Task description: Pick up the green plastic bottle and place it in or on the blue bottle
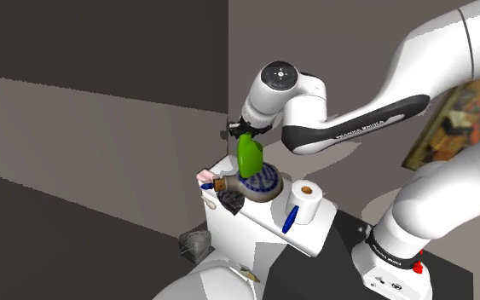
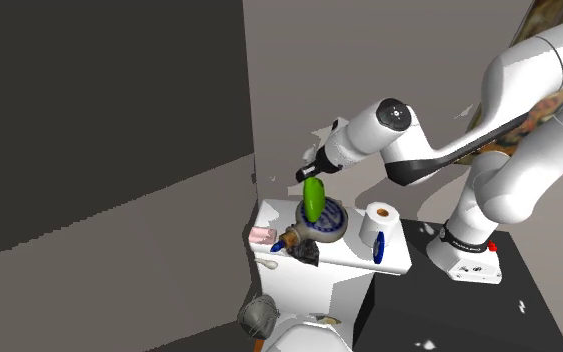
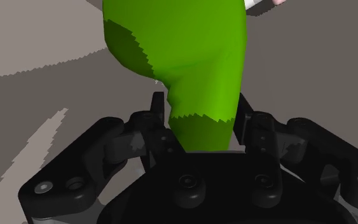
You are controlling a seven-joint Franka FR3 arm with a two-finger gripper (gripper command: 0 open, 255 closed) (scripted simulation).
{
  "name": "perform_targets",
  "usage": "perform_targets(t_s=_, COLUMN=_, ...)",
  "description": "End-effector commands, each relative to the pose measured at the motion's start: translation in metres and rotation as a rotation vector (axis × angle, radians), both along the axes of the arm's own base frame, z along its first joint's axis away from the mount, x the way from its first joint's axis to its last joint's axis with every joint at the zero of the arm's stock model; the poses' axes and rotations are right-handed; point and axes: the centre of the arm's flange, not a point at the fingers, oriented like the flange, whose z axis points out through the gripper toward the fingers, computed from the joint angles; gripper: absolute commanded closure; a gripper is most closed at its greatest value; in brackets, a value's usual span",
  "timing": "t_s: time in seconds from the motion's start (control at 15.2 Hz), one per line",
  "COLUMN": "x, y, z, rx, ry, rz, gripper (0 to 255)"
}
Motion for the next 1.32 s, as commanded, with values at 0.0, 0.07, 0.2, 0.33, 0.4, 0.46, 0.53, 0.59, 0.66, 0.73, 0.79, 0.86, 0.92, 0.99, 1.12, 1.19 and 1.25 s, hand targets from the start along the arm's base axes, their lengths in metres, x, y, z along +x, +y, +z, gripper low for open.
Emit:
perform_targets(t_s=0.0, x=-0.001, y=-0.002, z=-0.015, rx=-0.002, ry=0.013, rz=-0.003, gripper=255)
perform_targets(t_s=0.07, x=-0.001, y=-0.002, z=-0.015, rx=-0.002, ry=0.013, rz=-0.003, gripper=255)
perform_targets(t_s=0.2, x=-0.001, y=-0.002, z=-0.015, rx=-0.002, ry=0.013, rz=-0.003, gripper=255)
perform_targets(t_s=0.33, x=-0.001, y=-0.002, z=-0.015, rx=-0.002, ry=0.013, rz=-0.003, gripper=255)
perform_targets(t_s=0.4, x=-0.001, y=-0.002, z=-0.015, rx=-0.002, ry=0.013, rz=-0.003, gripper=255)
perform_targets(t_s=0.46, x=-0.001, y=-0.002, z=-0.015, rx=-0.002, ry=0.013, rz=-0.003, gripper=255)
perform_targets(t_s=0.53, x=-0.002, y=-0.001, z=-0.014, rx=-0.002, ry=0.012, rz=-0.003, gripper=0)
perform_targets(t_s=0.59, x=-0.001, y=0.001, z=-0.013, rx=-0.002, ry=0.012, rz=-0.003, gripper=0)
perform_targets(t_s=0.66, x=-0.001, y=0.0, z=-0.012, rx=-0.002, ry=0.012, rz=-0.003, gripper=0)
perform_targets(t_s=0.73, x=-0.001, y=0.0, z=-0.012, rx=-0.002, ry=0.012, rz=-0.003, gripper=0)
perform_targets(t_s=0.79, x=-0.001, y=0.0, z=-0.012, rx=-0.002, ry=0.013, rz=-0.003, gripper=0)
perform_targets(t_s=0.86, x=-0.001, y=-0.002, z=-0.015, rx=-0.002, ry=0.013, rz=-0.003, gripper=0)
perform_targets(t_s=0.92, x=-0.008, y=0.003, z=-0.005, rx=-0.002, ry=0.013, rz=-0.003, gripper=0)
perform_targets(t_s=0.99, x=-0.014, y=0.007, z=0.006, rx=-0.002, ry=0.013, rz=-0.003, gripper=0)
perform_targets(t_s=1.12, x=-0.026, y=0.015, z=0.024, rx=-0.002, ry=0.013, rz=-0.003, gripper=0)
perform_targets(t_s=1.19, x=-0.026, y=0.015, z=0.024, rx=-0.002, ry=0.013, rz=-0.003, gripper=0)
perform_targets(t_s=1.25, x=-0.026, y=0.015, z=0.024, rx=-0.002, ry=0.013, rz=-0.003, gripper=0)
